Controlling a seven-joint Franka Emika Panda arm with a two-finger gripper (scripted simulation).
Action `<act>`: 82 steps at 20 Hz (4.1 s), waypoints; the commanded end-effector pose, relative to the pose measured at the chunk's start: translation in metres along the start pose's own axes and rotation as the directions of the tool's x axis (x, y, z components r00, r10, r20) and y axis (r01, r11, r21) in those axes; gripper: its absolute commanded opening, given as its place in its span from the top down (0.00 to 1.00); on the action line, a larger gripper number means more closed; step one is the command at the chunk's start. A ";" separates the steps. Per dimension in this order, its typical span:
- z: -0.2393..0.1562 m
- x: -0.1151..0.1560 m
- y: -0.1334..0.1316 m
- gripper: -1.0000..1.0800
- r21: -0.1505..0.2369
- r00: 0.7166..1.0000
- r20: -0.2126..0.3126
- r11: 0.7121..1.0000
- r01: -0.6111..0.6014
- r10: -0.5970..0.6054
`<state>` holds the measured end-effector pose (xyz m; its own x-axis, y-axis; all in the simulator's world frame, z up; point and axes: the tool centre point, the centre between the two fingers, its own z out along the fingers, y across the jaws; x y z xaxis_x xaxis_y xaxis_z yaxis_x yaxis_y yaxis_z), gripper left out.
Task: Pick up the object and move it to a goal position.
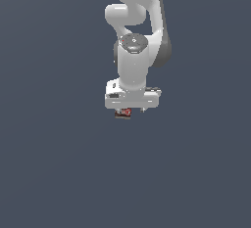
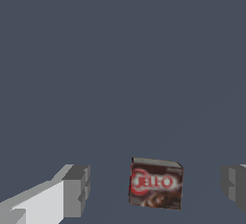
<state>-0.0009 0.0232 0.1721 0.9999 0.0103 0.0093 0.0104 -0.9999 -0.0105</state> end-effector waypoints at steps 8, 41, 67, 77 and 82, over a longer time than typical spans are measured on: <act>-0.005 0.004 0.007 0.04 0.016 0.999 -0.018 0.999 -0.035 0.035; 0.033 -0.024 0.025 0.04 -0.009 0.912 -0.008 0.912 0.411 -0.411; 0.085 -0.073 0.037 0.04 -0.003 0.417 0.017 0.417 0.909 -0.909; 0.099 -0.091 0.037 0.04 0.005 0.192 0.014 0.192 0.981 -0.981; 0.103 -0.096 0.037 0.04 0.007 0.125 0.012 0.125 0.992 -0.992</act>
<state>-0.0943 -0.0138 0.0688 0.1350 0.9908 -0.0014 0.9908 -0.1350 0.0006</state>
